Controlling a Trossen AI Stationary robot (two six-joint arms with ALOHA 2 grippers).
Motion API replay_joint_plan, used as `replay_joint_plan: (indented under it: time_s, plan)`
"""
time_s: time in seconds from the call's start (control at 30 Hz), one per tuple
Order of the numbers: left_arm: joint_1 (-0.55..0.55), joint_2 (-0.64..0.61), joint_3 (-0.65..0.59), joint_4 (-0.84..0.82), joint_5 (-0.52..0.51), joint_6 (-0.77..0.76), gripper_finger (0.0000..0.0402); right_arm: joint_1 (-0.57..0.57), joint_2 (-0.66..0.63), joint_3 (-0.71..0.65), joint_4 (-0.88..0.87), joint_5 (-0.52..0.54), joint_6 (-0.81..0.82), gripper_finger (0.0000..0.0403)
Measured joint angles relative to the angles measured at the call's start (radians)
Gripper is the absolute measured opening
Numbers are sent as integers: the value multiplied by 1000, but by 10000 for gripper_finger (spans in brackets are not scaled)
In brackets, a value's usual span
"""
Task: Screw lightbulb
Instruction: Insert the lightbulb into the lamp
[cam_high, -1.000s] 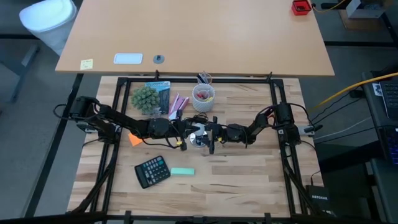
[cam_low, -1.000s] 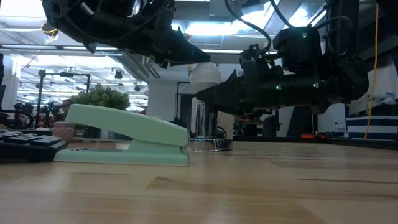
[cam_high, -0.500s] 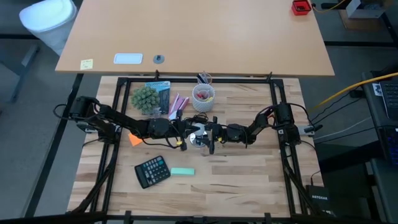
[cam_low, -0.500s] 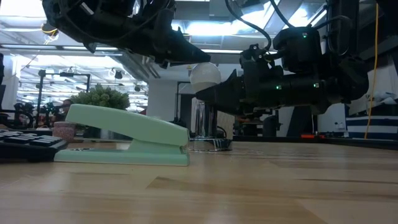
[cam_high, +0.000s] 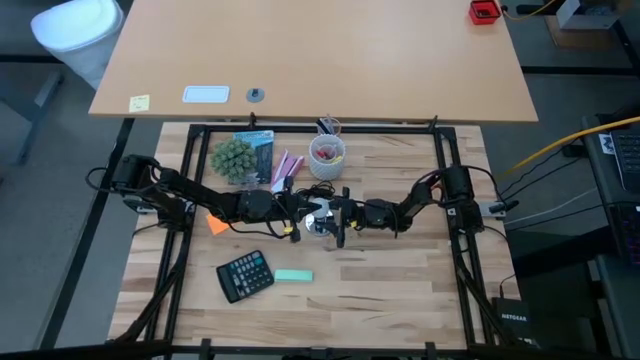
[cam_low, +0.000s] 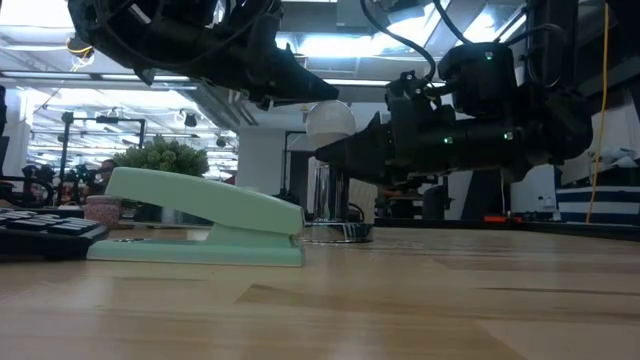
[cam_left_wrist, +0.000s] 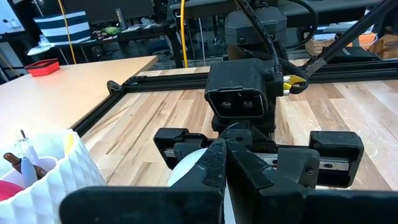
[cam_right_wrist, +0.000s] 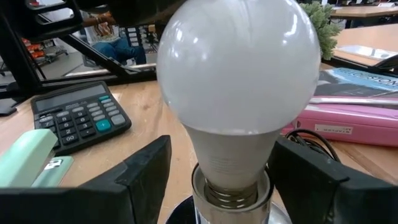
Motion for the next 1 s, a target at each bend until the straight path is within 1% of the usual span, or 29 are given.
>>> replay_joint_plan:
  time_s: [0.17,0.27,0.53,0.83,0.9,1.0]
  plan:
    - [0,0,0,1,0,0,1,-1,-44,-46,-48,2,3,262]
    - [0,0,0,1,0,0,1,-1,-90,-79,-24,2,3,262]
    - [0,0,0,0,0,-4,1,-1,-158,-158,-26,2,11,262]
    - [0,0,0,0,0,-4,1,-1,-236,-207,-25,1,13,261]
    - [0,0,0,0,0,-4,1,-1,-253,-210,-23,1,13,256]
    - [0,0,0,0,0,-4,1,0,-271,-210,-24,1,12,236]
